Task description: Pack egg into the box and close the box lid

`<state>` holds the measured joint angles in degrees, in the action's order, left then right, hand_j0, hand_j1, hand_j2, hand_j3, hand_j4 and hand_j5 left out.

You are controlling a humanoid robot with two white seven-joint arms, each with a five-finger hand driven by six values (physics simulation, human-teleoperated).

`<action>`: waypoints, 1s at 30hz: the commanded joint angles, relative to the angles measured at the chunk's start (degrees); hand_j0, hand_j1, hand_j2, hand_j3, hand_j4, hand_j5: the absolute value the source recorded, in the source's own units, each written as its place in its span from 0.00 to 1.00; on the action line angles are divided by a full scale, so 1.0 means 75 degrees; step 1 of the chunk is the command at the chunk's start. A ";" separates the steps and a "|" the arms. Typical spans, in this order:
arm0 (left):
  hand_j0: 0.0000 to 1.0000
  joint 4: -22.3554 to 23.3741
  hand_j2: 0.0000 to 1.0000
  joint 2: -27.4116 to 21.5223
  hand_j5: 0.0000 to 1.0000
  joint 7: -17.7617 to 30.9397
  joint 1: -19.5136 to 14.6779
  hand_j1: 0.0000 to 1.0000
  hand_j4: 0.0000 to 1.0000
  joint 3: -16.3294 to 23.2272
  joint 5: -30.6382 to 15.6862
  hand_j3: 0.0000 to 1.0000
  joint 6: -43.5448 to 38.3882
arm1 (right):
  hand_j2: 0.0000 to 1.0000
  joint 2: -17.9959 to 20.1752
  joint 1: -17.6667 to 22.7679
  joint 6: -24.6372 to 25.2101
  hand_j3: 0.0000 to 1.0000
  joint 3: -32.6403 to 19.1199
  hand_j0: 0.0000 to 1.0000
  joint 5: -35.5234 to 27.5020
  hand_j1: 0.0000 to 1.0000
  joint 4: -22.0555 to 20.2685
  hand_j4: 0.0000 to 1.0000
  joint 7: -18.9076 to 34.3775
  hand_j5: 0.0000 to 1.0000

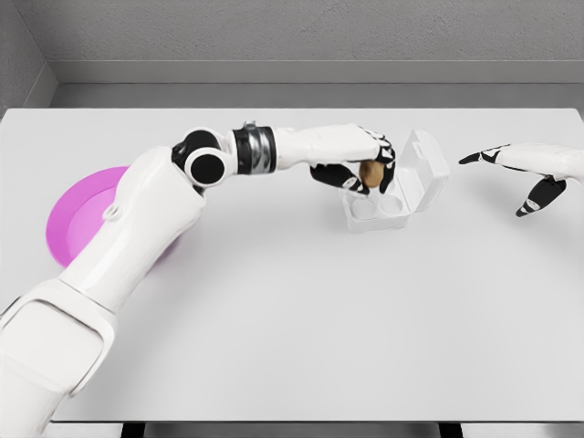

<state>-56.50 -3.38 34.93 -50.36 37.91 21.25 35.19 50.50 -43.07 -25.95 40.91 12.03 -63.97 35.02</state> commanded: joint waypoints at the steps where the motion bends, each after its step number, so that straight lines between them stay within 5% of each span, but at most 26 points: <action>1: 0.34 0.0303 0.34 0.0041 0.34 -0.0005 -0.0012 0.34 0.34 -0.0003 -0.0290 0.34 -0.0026 | 1.00 0.0005 0.0000 0.0015 1.00 -0.0006 1.00 -0.0033 1.00 -0.0003 1.00 -0.0003 1.00; 9: 0.34 0.0338 0.34 0.0228 0.34 -0.0028 0.0047 0.34 0.34 0.0067 -0.0478 0.34 -0.0026 | 1.00 0.0005 0.0000 0.0015 1.00 -0.0006 1.00 -0.0033 1.00 -0.0014 1.00 -0.0003 1.00; 22: 0.31 0.0338 0.31 -0.0076 0.31 -0.0052 0.0058 0.31 0.31 0.0325 -0.2189 0.31 -0.0026 | 1.00 0.0005 0.0000 0.0015 1.00 0.0006 1.00 -0.0033 1.00 -0.0014 1.00 -0.0003 1.00; 30: 0.32 0.0479 0.32 -0.0147 0.32 -0.0052 0.0211 0.32 0.32 0.0325 -0.2271 0.32 -0.0026 | 1.00 -0.0065 0.0012 0.0015 1.00 0.0018 1.00 -0.0033 1.00 -0.0038 1.00 -0.0003 1.00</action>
<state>-53.16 -4.35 34.55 -48.78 40.44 5.04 35.20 50.09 -42.98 -25.95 41.04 12.03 -64.22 35.02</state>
